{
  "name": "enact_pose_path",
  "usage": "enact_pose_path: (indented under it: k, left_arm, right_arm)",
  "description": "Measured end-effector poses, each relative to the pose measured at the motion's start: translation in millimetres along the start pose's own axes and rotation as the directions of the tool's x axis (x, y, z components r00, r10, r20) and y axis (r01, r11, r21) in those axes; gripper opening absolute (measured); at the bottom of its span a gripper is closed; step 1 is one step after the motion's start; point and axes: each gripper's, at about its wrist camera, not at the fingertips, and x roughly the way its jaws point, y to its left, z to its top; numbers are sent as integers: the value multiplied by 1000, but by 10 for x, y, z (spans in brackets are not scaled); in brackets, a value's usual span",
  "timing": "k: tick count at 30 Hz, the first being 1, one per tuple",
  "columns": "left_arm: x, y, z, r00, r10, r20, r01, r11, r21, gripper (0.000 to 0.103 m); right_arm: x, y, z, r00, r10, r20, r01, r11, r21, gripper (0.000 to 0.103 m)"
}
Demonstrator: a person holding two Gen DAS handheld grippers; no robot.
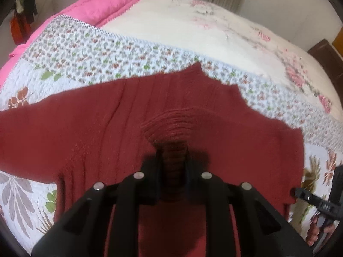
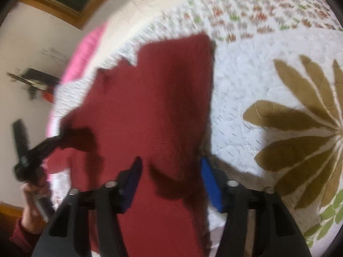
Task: Fold small clothes
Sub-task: 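Carry the cuff across the sweater body with the right tool, then open, then move the left tool to the other sleeve cuff and close on it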
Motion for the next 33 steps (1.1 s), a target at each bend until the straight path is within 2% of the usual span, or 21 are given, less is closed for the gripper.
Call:
enact_pose_path:
  k: [2,3,5,7,10,11,13,15,17,18,21,23,26,28,30,31,33]
  left_arm:
    - [117,115,-24,999,34,-20,-35,999,-10,36]
    - [156,185,-25,998,60,-21,-61,998,-11,39]
    - [208,384,-2,986,167,-18,-167,986,-18,40]
    - [199,629,32,972,234,-16,-234,970,-57,41]
    - [113,899,69,959,282,-20,-282,954,-101,42]
    - [63,932,73,959,282,-11,-282,954,-107,44]
    - [-31,925,78,967,256,18,-253,961,-111,47]
    - [-63,813,98,975,217,36,-213,973,-89,50]
    - [-2,609,124,987,159,37,-157,986,-47,52]
    - [39,525,123,990,139,32,-138,990,-30,52]
    - [242,343,96,995,101,-3,-101,995,15,52]
    - [443,286,54,993,106,-52,-105,994,35,53]
    - [635,301,-3,990,114,-85,-110,992,59,57]
    - [658,317,4,991,100,-92,-94,993,71,57]
    - [624,361,25,992,63,-108,-57,997,61,57]
    - [595,380,34,992,47,-114,-41,998,57,57]
    - [454,473,41,993,32,-112,-27,999,47,58]
  right_arm:
    - [108,-28,-3,997,-76,-25,76,997,8,27]
    - [117,-58,-9,997,-74,-25,74,997,22,25]
    - [98,-95,-12,998,-64,-29,65,997,43,22]
    - [56,-55,-21,996,-85,-34,86,996,28,23]
    - [-32,52,-55,987,-154,-39,154,988,-10,32]
    - [-100,114,-64,982,-188,-14,188,982,-22,39]
    - [-235,239,-58,976,-209,60,212,976,-55,40]
    - [-310,417,-29,984,-153,96,160,984,-76,40]
    - [-246,571,2,993,-80,82,88,991,-103,40]
    - [-180,648,15,994,-82,68,90,989,-114,40]
    - [56,699,34,987,-158,38,162,979,-124,40]
    - [234,593,42,977,-212,-5,210,974,-87,39]
    - [353,475,15,975,-222,-21,220,974,-57,39]
    - [381,485,6,970,-242,-21,240,969,-60,40]
    - [379,569,-8,967,-254,-26,252,965,-71,49]
    - [355,599,-11,965,-261,-25,259,963,-75,50]
    - [240,742,-22,965,-262,6,262,962,-80,53]
